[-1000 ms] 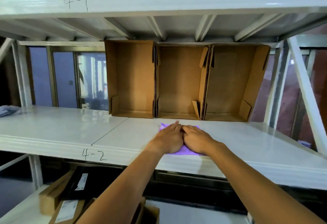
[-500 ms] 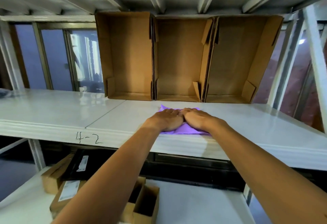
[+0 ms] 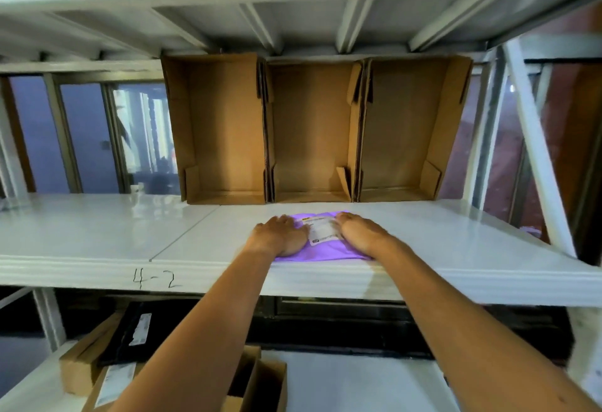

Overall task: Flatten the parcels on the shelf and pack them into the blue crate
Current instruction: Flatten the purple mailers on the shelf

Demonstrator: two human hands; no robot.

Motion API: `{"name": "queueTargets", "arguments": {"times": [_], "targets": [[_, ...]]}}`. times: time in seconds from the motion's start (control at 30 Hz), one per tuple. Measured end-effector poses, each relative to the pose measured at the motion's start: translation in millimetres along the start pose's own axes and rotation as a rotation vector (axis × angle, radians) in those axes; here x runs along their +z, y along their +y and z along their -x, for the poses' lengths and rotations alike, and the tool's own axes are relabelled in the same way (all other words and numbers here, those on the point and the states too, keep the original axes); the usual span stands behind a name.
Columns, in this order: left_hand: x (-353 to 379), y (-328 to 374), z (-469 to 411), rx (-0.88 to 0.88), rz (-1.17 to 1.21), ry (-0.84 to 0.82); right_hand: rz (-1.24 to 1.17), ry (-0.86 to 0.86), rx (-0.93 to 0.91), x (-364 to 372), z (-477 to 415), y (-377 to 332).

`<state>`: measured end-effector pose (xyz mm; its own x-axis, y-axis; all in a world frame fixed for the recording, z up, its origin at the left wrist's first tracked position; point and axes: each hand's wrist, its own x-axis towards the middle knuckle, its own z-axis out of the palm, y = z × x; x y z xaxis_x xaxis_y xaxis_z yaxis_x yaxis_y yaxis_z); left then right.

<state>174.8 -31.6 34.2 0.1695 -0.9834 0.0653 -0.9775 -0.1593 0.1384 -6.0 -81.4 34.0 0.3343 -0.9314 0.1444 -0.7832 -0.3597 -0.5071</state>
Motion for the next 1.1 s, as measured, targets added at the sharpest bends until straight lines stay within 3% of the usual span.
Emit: {"name": "queueTargets", "arguments": {"times": [0.07,0.2,0.3,0.43,0.63,0.9,1.0,1.1], "targets": [[-6.9,10.4,7.9,0.075,-0.058,0.065,-0.14,0.09,-0.013,-4.7,8.3,-1.2],[1.9,43.0,29.5,0.236,0.125,0.038,-0.072,-0.023,-0.107,-1.1,16.6,-8.8],[9.9,43.3,32.0,0.213,0.194,-0.041,-0.021,-0.113,-0.119,5.8,24.8,-18.3],[13.3,35.1,31.7,0.138,0.086,-0.071,0.108,-0.13,-0.109,4.2,28.9,-19.6],[3.5,29.5,38.6,0.066,0.083,-0.143,0.424,-0.197,-0.075,-3.3,39.5,-7.9],[-16.7,-5.7,46.5,0.028,0.073,-0.149,0.434,-0.279,-0.065,-22.2,58.2,-0.9],[-19.1,-10.2,38.3,0.046,0.114,-0.095,0.259,-0.223,-0.007,-22.7,54.2,-1.6],[-21.7,-2.9,21.9,0.091,0.298,0.037,0.145,0.019,-0.017,-24.3,38.2,-10.0]]}}
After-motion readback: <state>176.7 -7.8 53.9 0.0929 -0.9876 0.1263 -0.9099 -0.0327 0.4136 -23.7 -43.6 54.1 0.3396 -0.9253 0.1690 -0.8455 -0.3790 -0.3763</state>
